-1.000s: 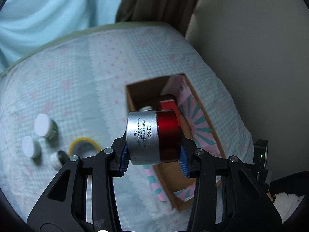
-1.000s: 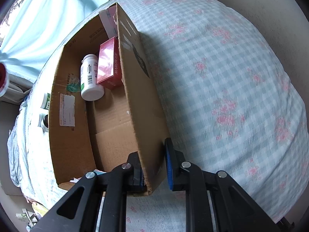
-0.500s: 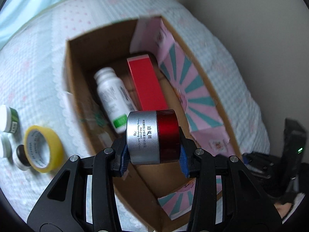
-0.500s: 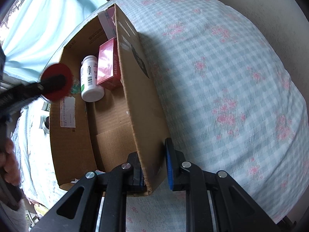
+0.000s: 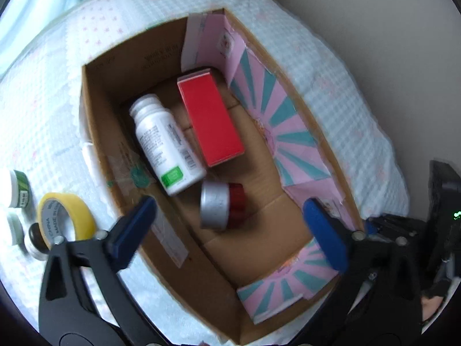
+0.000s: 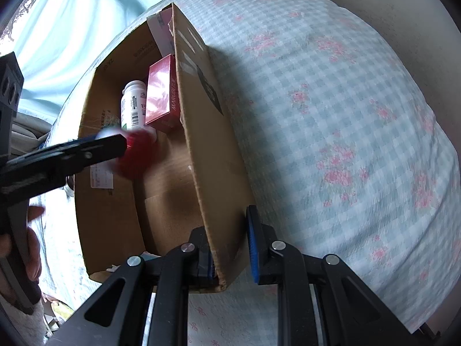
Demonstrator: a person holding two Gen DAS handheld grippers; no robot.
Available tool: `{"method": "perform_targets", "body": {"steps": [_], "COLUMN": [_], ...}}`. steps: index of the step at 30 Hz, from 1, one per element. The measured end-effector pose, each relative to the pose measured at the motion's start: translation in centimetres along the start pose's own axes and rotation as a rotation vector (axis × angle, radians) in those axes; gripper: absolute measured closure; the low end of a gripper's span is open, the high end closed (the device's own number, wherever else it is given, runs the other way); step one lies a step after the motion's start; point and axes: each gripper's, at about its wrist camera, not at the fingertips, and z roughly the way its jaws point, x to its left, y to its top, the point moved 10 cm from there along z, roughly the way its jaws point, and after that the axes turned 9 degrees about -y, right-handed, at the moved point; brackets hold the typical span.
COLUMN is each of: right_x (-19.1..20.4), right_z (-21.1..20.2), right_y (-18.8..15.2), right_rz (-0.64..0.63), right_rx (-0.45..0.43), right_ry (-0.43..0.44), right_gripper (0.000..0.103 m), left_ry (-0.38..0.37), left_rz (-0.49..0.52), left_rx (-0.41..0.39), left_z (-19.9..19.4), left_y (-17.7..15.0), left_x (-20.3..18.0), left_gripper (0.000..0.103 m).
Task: Organize rigid objects
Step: 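Move the left tool back over the remaining objects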
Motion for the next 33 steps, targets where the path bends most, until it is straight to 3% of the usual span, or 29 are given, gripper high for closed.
{"method": "perform_targets", "body": {"steps": [10, 16, 24, 33], "right_x": [0.3, 0.3, 0.4, 0.5], "right_z": [0.1, 0.2, 0.3, 0.3], "right_y": [0.1, 0.1, 0.1, -0.1], "right_rz": [-0.008, -0.008, -0.01, -0.024], "right_rx": [0.007, 0.013, 0.018, 0.033], "right_ry": [0.01, 0.007, 0.006, -0.004], "right_gripper": [0.084, 0.084, 0.084, 0.084], "left_ry": [0.008, 0.017, 0.083, 0.177], "left_rz": [-0.081, -0.131, -0.155, -0.253], "left_rx": [-0.025, -0.078, -0.182, -0.253], "left_z": [-2.3, -7.5, -15.8, -23.0], "left_y": [-1.2, -1.5, -1.3, -3.2], "left_x": [2.1, 3.4, 5.5, 11.6], "left_gripper": [0.0, 0.0, 0.0, 0.0]}}
